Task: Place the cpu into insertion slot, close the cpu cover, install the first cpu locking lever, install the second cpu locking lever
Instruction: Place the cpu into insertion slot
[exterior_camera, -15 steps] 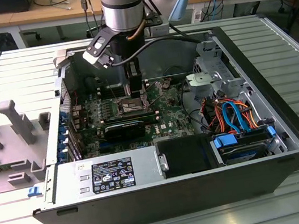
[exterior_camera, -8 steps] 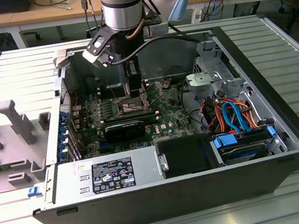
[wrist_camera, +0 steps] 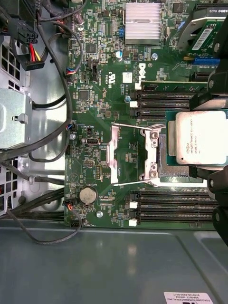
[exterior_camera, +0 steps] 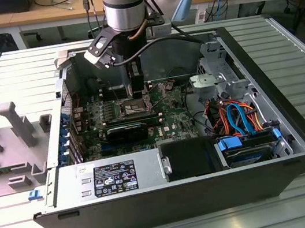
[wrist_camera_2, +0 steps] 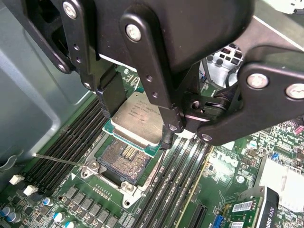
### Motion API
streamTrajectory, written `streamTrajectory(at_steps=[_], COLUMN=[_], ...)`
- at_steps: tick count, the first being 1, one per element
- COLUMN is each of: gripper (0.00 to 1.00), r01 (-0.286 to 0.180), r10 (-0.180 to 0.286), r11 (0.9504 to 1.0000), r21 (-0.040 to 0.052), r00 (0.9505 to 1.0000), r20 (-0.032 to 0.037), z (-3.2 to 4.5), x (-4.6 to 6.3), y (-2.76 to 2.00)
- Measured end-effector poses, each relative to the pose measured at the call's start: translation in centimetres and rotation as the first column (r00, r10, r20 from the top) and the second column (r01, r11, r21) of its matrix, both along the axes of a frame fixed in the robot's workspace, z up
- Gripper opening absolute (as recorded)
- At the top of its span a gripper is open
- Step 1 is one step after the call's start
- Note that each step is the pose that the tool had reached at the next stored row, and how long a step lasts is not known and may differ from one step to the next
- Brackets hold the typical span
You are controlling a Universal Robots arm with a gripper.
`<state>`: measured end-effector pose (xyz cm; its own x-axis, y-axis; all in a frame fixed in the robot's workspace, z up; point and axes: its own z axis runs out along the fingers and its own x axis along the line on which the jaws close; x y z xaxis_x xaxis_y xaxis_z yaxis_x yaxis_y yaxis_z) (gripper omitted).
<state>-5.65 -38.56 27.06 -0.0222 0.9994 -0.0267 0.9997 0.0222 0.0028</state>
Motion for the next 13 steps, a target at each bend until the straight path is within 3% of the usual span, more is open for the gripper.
streamTrajectory(at_steps=[13], gripper=[0.54], r01=[0.000], r10=[0.000], r11=[1.0000], r21=[0.0000], r00=[1.0000], r20=[0.0000], z=[-0.25], x=[-0.02], y=[0.38])
